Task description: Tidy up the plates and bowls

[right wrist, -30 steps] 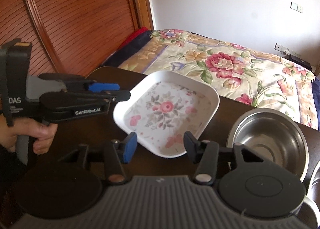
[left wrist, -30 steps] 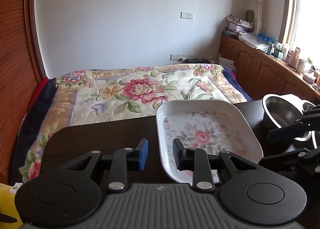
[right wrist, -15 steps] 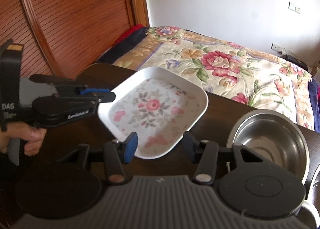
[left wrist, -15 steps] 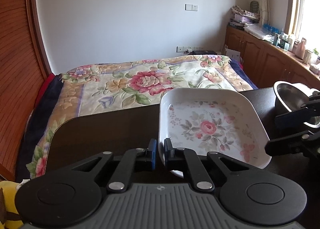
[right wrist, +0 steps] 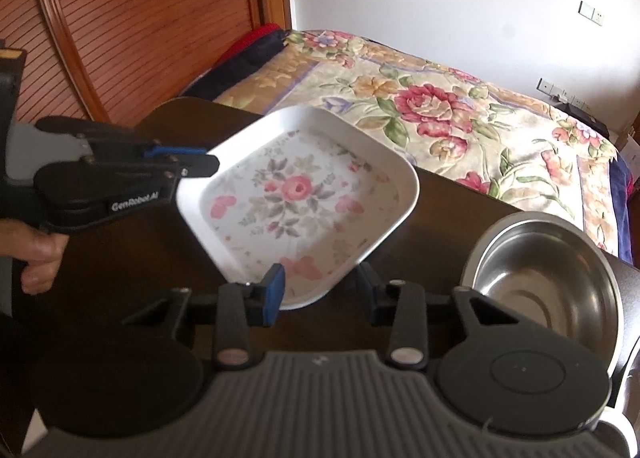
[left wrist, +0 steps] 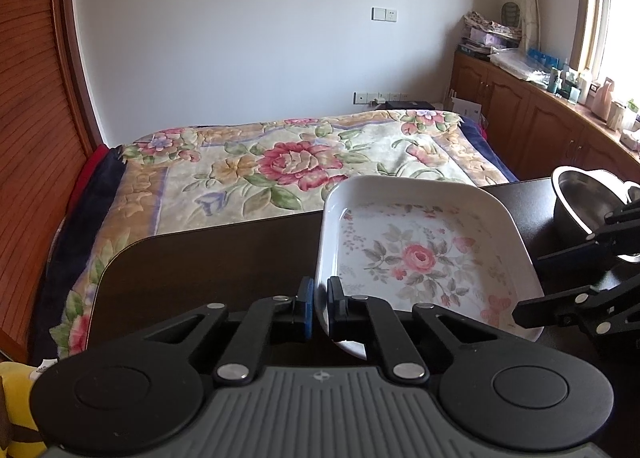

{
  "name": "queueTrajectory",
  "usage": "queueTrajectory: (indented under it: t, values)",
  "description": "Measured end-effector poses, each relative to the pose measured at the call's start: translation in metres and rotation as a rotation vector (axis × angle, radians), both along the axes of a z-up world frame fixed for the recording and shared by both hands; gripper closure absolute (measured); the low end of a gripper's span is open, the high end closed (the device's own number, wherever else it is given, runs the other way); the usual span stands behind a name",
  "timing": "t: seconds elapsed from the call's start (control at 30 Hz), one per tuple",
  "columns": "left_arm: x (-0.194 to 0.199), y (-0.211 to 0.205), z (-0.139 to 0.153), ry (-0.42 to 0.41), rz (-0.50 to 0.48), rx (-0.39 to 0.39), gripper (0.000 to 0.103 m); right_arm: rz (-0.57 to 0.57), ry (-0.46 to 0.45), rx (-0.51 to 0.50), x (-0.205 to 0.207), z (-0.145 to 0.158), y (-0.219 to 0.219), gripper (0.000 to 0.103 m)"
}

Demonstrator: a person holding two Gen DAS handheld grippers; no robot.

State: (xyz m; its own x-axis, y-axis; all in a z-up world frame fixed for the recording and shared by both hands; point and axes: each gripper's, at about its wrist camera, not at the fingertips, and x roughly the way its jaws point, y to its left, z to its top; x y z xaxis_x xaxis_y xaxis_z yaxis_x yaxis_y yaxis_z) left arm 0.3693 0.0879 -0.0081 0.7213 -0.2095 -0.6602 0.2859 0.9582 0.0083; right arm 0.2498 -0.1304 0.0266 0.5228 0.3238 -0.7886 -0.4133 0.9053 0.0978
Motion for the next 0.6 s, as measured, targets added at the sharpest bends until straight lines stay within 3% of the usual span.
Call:
queueTrajectory:
  t: [0.6]
  values:
    - [-0.0040, 0.0078, -0.0049, 0.030, -0.013, -0.027, 0.064, 0.026, 0.015, -0.009, 0.0061, -0.0070, -0.0003, 0.071]
